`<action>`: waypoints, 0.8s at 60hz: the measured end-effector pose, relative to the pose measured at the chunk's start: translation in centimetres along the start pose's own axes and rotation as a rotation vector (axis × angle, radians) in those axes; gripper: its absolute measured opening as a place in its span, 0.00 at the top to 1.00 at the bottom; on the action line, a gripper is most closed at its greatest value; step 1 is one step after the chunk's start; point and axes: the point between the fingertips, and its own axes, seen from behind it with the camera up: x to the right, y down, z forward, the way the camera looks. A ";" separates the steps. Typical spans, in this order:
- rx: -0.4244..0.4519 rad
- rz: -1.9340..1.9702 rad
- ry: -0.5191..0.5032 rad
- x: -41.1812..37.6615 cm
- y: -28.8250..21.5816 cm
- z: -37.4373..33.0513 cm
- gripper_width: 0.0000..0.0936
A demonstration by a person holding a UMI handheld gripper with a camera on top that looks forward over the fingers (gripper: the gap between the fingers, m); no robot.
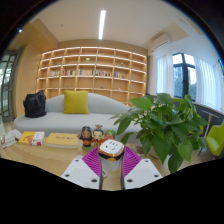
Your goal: Unplug charger
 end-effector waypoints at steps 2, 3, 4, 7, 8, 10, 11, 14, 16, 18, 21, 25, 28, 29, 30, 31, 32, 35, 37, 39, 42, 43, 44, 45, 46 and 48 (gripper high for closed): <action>-0.054 -0.004 0.004 0.5 2.6 0.4 0.73; -0.084 -0.007 0.003 0.6 4.1 0.8 0.72; -0.110 -0.008 -0.002 0.7 5.4 1.0 0.71; -0.158 0.012 -0.037 0.3 8.8 1.5 0.67; -0.173 0.019 -0.049 0.2 9.6 1.6 0.66; -0.206 0.029 -0.061 0.2 11.1 1.7 0.64; -0.227 0.032 -0.065 0.1 11.8 1.7 0.63; -0.258 0.032 -0.065 0.3 13.0 1.7 0.60; -0.265 0.031 -0.065 0.2 13.9 2.1 0.59; -0.276 0.033 -0.070 0.1 14.4 2.2 0.58; -0.295 0.042 -0.078 0.0 15.0 2.2 0.55; -0.294 0.049 -0.080 0.0 15.0 2.0 0.41; -0.293 0.040 -0.072 0.3 14.7 1.7 0.24; -0.294 0.035 -0.066 0.5 14.6 1.6 0.18; -0.295 0.032 -0.061 0.8 14.4 1.4 0.14; -0.295 0.027 -0.055 0.9 14.3 1.2 0.11; -0.295 0.022 -0.050 1.1 14.1 0.9 0.09; -0.291 0.007 -0.038 1.4 13.6 0.0 0.07; -0.285 -0.002 -0.035 1.4 13.1 -0.8 0.07; -0.276 -0.012 -0.038 1.4 12.5 -1.7 0.08; -0.265 -0.026 -0.044 1.4 11.6 -3.3 0.08; -0.261 -0.031 -0.045 1.3 11.3 -3.9 0.08; -0.259 -0.035 -0.046 1.2 11.1 -4.4 0.09; -0.257 -0.038 -0.048 1.1 10.8 -5.1 0.09; -0.254 -0.039 -0.050 1.1 10.6 -5.7 0.08; -0.248 -0.037 -0.054 0.9 10.0 -7.0 0.08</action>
